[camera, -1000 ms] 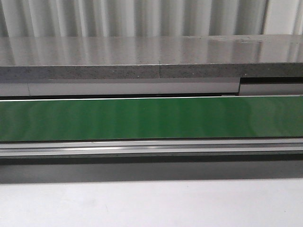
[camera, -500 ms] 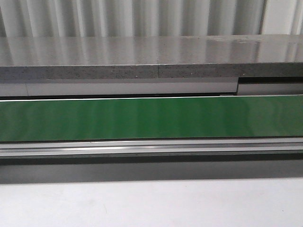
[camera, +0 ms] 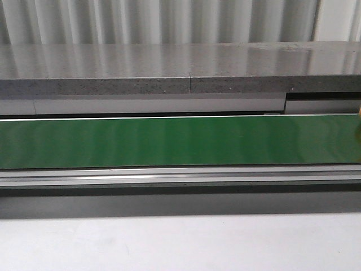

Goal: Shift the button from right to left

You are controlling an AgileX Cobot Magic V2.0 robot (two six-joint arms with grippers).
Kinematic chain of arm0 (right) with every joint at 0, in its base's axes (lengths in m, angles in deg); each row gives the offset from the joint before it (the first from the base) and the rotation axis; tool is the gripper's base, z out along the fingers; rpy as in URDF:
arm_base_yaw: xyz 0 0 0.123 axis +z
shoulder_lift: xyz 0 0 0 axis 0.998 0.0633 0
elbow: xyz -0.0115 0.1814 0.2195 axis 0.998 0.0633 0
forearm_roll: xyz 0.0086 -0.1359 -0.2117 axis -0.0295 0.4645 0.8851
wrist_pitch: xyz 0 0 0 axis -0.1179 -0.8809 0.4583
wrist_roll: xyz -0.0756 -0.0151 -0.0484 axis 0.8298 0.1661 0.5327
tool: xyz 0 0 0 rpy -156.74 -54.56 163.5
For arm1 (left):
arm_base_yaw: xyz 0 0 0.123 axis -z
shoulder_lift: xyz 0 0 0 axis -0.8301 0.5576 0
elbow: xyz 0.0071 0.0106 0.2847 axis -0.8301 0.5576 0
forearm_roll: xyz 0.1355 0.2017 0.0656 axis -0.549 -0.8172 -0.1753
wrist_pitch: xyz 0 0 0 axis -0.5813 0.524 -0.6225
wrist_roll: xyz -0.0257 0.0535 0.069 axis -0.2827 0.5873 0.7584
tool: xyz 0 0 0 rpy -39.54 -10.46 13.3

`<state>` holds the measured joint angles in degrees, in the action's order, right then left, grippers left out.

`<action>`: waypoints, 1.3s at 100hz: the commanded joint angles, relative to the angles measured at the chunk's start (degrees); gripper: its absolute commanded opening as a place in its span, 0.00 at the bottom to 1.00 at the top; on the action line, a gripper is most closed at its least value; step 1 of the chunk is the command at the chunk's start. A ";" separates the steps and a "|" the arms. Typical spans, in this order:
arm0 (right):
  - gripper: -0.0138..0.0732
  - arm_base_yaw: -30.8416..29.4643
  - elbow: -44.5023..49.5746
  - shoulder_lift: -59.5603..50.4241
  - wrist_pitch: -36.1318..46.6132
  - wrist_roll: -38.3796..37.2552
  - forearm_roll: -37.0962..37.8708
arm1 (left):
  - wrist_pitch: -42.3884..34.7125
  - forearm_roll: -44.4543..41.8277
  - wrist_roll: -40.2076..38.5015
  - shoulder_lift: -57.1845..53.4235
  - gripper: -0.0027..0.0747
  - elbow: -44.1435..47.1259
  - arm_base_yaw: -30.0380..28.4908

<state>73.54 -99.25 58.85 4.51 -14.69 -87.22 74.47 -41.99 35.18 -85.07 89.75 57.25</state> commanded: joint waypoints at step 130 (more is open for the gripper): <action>0.08 13.79 36.89 -54.39 20.33 6.32 -0.62 | -4.61 0.04 -0.57 -1.98 0.01 1.51 0.44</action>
<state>87.01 -63.96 9.42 19.89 -9.12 -87.43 74.47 -41.99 35.18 -85.07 89.75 57.35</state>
